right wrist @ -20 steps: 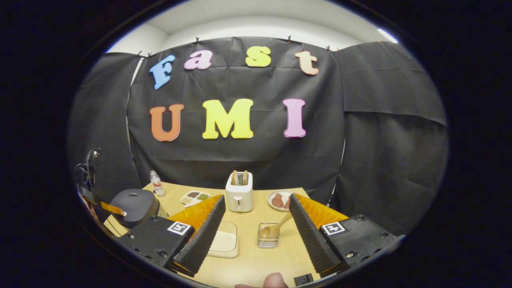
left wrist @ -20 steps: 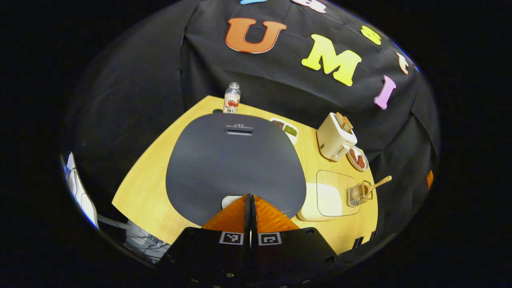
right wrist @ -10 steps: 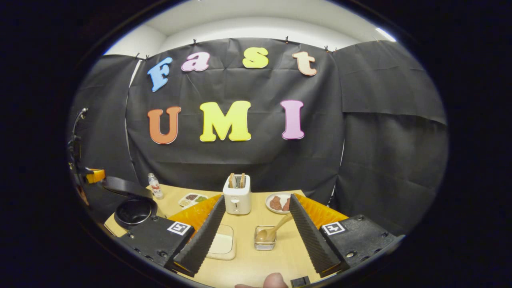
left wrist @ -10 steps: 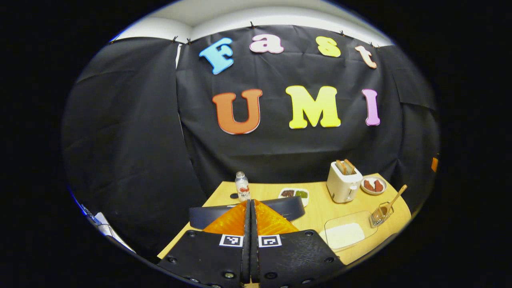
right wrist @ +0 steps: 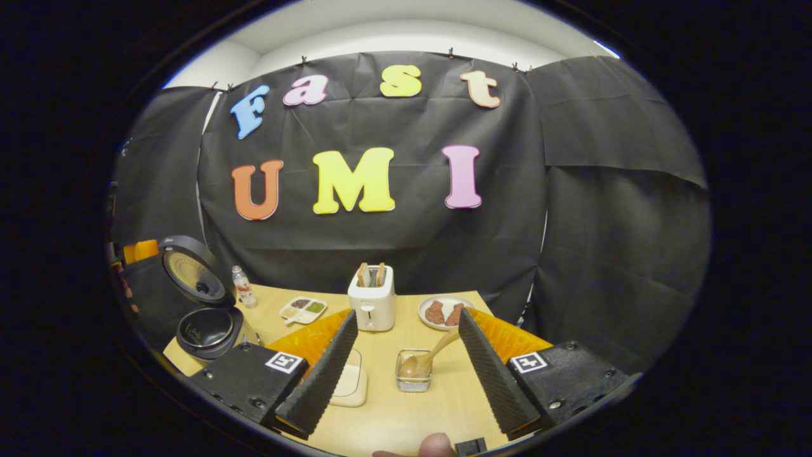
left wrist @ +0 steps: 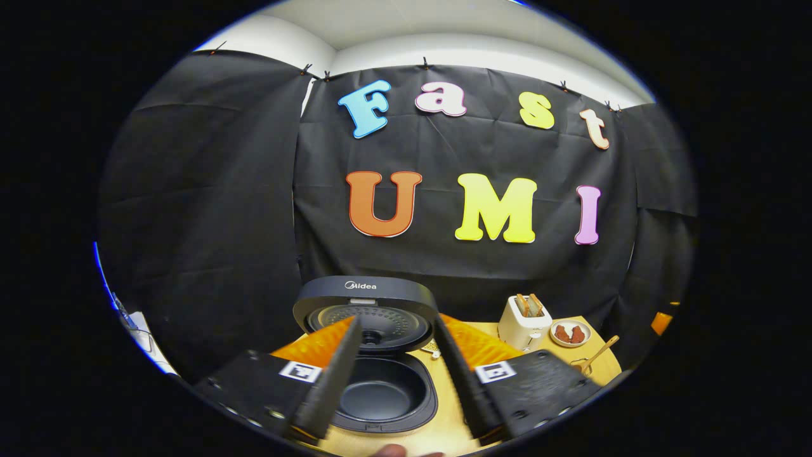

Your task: Close the left gripper, press the button to open the rice cooker; take a wooden spoon from the chopstick holder with the right hand, scoop a spoonful of rice and pour it into the rice cooker, then put the wooden spoon back into the chopstick holder.

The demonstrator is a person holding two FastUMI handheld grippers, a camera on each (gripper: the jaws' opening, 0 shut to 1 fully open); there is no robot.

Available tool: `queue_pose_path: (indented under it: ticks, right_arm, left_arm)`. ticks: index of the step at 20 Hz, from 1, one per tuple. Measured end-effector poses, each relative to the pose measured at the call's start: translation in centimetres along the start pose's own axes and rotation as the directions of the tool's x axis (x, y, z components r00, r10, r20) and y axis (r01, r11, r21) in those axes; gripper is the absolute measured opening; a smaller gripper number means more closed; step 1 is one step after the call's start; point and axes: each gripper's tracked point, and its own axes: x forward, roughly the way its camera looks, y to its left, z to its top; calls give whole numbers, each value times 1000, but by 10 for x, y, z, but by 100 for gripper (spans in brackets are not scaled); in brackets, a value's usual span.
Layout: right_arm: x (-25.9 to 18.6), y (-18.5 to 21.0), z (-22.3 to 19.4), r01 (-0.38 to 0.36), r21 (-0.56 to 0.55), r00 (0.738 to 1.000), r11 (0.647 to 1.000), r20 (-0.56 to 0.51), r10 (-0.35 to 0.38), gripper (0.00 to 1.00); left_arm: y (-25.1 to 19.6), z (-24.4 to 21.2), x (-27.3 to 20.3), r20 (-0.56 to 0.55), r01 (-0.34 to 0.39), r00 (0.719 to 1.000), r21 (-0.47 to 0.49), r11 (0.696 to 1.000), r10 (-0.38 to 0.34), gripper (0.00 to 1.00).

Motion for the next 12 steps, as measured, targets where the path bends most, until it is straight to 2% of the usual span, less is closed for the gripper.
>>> queue_pose_path:
  ticks: [2,7,12]
  right_arm:
    - [7,-6,-12,9,15,1000,1000,-27,-9,100]
    - [39,-19,-52,7,45,993,999,-118,-2,100]
    - [95,-35,-97,1,87,979,996,-205,18,100]
  left_arm:
    - [0,-2,-9,5,-5,1000,13,1000,5,96]
    - [-16,-11,-29,-36,0,999,2,1000,0,96]
    - [-37,-7,-38,-6,-13,1000,16,1000,14,94]
